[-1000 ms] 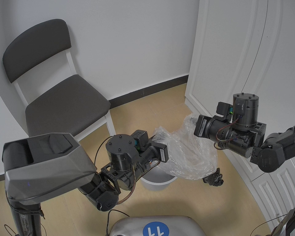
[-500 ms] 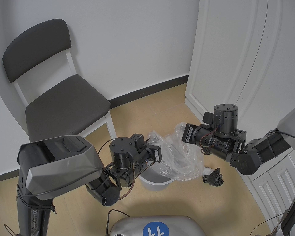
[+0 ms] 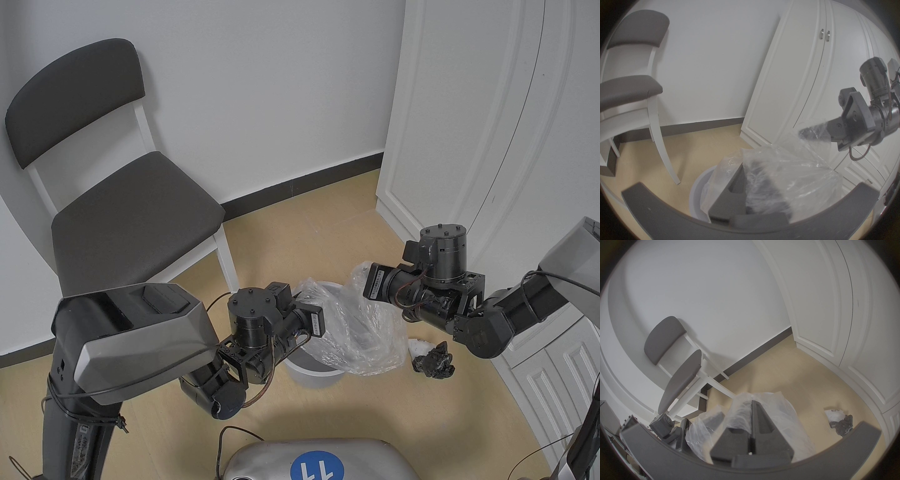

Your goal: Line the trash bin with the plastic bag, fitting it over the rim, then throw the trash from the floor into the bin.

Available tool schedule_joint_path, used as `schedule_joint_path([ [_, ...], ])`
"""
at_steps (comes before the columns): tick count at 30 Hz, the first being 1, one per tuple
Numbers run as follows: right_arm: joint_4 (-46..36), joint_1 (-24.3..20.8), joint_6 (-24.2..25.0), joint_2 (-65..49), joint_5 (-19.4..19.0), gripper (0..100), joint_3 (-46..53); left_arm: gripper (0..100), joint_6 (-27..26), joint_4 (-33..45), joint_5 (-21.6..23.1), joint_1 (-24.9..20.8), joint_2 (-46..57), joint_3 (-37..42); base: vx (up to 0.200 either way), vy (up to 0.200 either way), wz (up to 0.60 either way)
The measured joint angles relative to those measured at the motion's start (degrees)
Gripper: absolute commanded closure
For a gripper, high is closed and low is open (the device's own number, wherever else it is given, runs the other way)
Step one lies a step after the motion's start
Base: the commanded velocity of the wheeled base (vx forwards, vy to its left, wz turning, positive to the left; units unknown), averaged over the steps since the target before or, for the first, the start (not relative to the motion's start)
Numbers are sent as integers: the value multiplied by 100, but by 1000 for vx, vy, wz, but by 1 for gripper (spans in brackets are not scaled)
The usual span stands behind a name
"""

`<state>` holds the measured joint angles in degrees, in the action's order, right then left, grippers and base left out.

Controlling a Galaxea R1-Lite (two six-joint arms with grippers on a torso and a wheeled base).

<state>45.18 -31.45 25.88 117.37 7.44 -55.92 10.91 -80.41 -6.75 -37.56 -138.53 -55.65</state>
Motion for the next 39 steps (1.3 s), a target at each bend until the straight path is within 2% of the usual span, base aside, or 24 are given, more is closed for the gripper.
schedule_joint_path([
  [8,-2,94,33,394,-5,100,-234,100,447,411,121,201,-227,-243,0,0,0],
  [17,48,166,434,892,-7,100,-616,100,677,391,132,368,-540,-683,0,0,0],
  [22,441,224,641,1140,-71,100,-767,100,874,391,132,396,-670,-862,0,0,0],
  [26,532,265,852,1319,-339,100,-813,100,918,405,132,405,-766,-968,0,0,0],
  [32,553,255,969,1518,-374,100,-898,100,928,405,129,427,-837,-1019,0,0,0],
  [39,553,-11,967,1623,-372,100,-794,100,920,361,117,468,-835,-992,0,0,0],
])
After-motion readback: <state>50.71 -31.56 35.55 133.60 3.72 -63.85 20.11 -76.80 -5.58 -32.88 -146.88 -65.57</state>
